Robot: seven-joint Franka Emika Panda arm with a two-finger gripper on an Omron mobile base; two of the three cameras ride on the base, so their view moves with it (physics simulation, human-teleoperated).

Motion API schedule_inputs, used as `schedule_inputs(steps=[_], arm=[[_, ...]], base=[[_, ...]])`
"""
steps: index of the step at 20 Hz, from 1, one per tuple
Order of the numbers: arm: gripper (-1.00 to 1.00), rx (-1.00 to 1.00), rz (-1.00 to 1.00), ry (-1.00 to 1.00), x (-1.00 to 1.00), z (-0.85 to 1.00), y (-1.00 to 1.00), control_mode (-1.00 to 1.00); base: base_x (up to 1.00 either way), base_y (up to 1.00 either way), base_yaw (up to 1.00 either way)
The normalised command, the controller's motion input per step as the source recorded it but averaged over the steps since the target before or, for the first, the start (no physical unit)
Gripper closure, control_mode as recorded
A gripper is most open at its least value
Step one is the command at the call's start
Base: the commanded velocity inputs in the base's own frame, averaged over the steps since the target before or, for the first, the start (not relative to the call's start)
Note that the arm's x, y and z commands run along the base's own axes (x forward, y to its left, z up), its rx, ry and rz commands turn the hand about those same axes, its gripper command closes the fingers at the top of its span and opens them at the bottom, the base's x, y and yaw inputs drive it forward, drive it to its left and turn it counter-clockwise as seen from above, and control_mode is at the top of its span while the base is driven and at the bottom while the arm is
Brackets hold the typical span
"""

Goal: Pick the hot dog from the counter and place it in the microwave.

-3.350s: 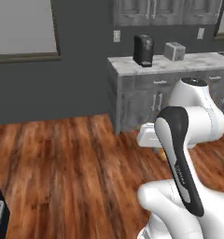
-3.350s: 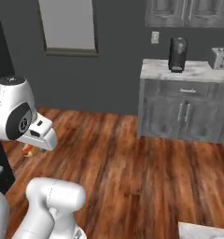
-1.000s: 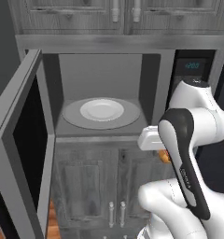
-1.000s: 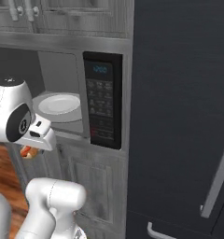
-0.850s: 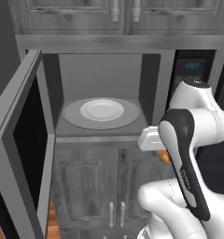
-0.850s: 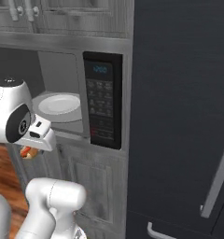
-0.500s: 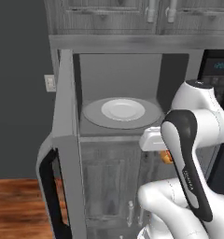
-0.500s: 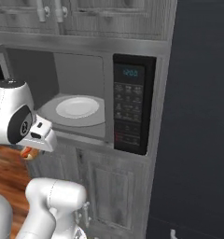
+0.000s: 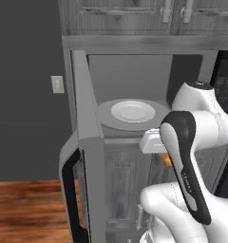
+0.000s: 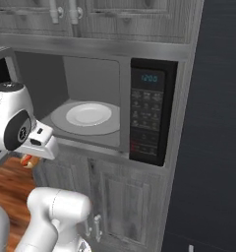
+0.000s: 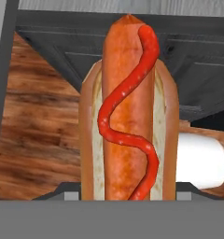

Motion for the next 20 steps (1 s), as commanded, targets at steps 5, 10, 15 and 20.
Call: schedule_inputs(steps=[5,10,15,20], arm=[[1.00,0.00,0.00,0.00,0.00,0.00,0.00,1.00],[1.00,0.00,0.00,0.00,0.00,0.00,0.00,-1.00],[1.00,0.09,0.00,-0.17,0.54,0.20,0.00,-1.00],[1.00,0.11,0.03,-0.43,0.84,0.37,0.00,-1.00]], base=[[0.01,-0.23,0.00],[0.00,-0.01,0.00],[0.00,0.00,0.00],[0.00,0.00,0.00]])
